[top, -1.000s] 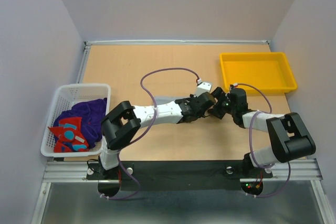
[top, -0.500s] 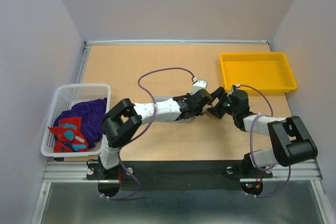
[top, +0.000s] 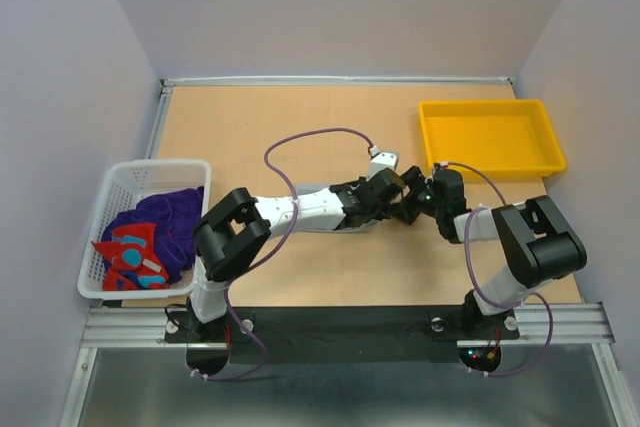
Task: Fold and stack the towels
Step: Neatly place the folded towel into the bin
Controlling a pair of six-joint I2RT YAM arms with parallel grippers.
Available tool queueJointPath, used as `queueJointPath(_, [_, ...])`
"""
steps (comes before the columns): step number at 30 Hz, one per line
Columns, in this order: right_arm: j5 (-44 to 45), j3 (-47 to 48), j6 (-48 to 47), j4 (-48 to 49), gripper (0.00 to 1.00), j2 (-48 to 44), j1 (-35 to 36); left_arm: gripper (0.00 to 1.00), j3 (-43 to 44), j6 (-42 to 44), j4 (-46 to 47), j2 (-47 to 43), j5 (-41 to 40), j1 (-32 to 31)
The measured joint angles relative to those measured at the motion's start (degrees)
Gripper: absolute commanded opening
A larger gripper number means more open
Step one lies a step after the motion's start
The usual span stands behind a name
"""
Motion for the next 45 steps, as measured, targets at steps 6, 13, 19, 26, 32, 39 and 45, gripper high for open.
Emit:
queueJointPath(6, [-0.42,1.01,0.7,0.52,0.65,2.27,1.79,0.0,0.0,-0.07,0.04,0.22,0.22,-0.09])
queueJointPath(13, [-0.63,1.01,1.09,0.39,0.3,2.67,1.81,0.04,0.35,-0.33,0.48,2.05,0.5,-0.09])
queueJointPath(19, [-1.01,1.4,1.09,-0.15,0.01,2.84,1.86,0.29,0.37,-0.68,0.57,2.58,0.87,-0.13])
queueJointPath(26, [-0.31,5.38,-3.37,-6.54,0.01,2.84,1.9,0.7,-3.85,-2.21,2.27,-0.79,1.79,-0.09])
queueJointPath(32, [2.47,14.56,-14.47,-18.18,0.01,3.3,1.75,0.8,-12.44,-2.71,2.47,-12.31,3.5,1.7])
queueJointPath(39, [8.22,29.09,-30.27,-33.79,0.01,7.34,0.17,0.84,-20.35,1.33,-0.04,-28.83,7.04,15.26])
queueJointPath(45, [12.57,42.86,-43.54,-45.0,0.0,12.66,-2.71,0.84,-20.06,11.17,-4.83,-35.89,9.62,30.97])
